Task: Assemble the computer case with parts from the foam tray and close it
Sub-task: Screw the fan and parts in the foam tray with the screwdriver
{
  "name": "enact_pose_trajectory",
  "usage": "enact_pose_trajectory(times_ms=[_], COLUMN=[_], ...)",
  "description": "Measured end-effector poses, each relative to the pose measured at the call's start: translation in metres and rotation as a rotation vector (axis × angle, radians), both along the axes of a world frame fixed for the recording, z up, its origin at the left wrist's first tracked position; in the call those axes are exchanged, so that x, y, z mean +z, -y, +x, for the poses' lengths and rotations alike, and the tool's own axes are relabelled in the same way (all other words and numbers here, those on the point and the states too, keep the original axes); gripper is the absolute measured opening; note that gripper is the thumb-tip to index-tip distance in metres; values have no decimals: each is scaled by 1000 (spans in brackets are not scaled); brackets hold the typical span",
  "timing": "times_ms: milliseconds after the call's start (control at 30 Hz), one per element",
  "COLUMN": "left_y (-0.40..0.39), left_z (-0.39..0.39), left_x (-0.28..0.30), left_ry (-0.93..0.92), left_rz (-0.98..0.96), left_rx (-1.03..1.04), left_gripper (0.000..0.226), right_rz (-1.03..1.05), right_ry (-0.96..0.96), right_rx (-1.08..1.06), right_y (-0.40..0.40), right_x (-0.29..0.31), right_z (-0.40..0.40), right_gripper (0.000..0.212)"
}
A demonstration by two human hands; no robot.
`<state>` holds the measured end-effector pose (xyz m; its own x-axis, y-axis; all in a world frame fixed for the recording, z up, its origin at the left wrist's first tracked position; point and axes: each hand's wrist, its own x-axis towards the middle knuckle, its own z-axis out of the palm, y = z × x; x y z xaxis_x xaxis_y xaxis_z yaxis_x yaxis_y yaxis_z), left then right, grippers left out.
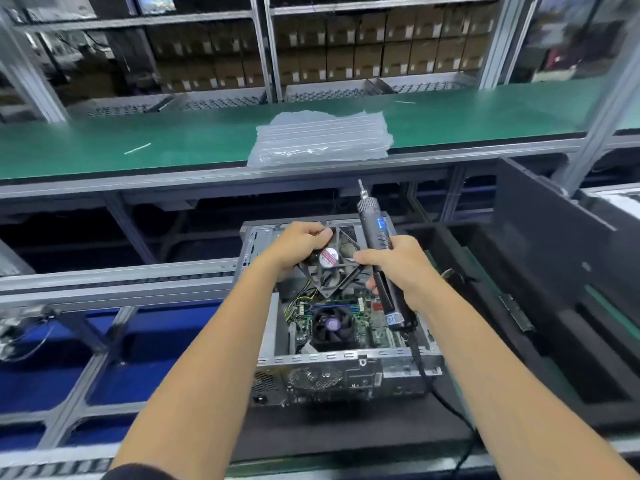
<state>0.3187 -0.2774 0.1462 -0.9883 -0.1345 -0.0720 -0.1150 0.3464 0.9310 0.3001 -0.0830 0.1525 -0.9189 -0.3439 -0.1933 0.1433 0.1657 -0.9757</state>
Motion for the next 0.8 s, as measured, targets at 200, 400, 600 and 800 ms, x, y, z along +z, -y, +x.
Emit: enact_pose_trajectory(times_ms=[200,400,600,800], left_y=[27,34,24,16], left_z=[13,12,17,25], left_x=[-10,-29,-28,-30], left_ry=[41,-28,50,206], left_rz=[320,114,53,260], left_rx=[-9,431,515,154], left_gripper=[19,34,32,18], right_rz=[-25,-76,-148,-133], right_ry=[211,313,328,338], right_rx=[-72,-154,-219,-179], right_y=[6,2,4,7], right_x=[-14,-30,-38,-42], right_z=[16,19,19,15], right_gripper=[18,16,30,28])
